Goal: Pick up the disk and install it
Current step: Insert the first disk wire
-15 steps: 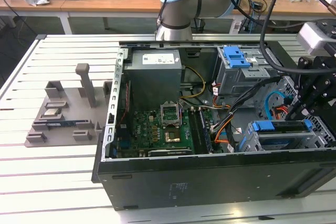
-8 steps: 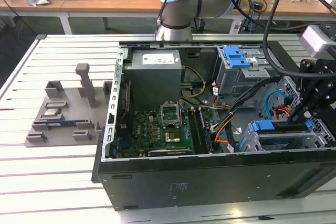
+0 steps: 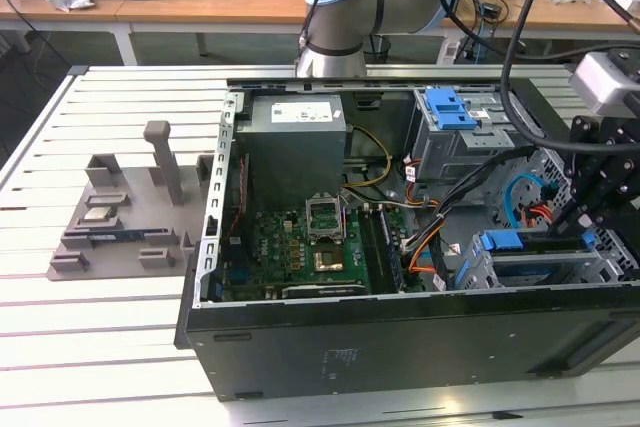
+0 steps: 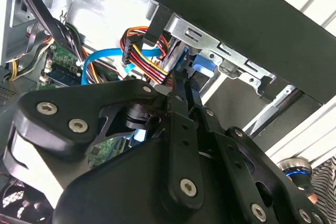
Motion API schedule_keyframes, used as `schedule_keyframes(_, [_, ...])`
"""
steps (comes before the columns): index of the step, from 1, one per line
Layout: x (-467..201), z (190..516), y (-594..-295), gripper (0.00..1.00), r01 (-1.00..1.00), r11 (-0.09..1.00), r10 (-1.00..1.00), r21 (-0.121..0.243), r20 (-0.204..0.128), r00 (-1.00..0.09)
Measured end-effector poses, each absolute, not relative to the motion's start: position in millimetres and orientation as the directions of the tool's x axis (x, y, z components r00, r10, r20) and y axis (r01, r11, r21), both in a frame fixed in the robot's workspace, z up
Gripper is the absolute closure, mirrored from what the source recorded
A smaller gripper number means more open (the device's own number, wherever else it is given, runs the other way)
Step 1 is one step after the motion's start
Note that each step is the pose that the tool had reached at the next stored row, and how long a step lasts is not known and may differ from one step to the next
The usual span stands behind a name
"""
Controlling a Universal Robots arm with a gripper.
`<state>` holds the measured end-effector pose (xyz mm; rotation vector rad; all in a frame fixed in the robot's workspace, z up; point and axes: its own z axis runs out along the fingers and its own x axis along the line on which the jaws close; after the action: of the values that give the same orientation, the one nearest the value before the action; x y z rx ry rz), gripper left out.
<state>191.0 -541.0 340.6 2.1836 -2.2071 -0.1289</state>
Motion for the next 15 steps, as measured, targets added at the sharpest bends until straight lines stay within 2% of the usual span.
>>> schedule_keyframes(9, [190.9, 337.0, -542.0, 0.83, -0.997, 0.009, -0.999, 0.083, -0.034, -0.012])
schedule_keyframes(11, [190.9, 336.8, -542.0, 0.82, -0.997, 0.009, -0.999, 0.083, -0.034, -0.012])
schedule_keyframes(12, [190.9, 336.8, -542.0, 0.76, -0.997, 0.009, -0.999, 0.083, -0.034, -0.012])
schedule_keyframes(15, [190.9, 342.9, -542.0, 0.76, -0.997, 0.009, -0.999, 0.083, -0.034, -0.012])
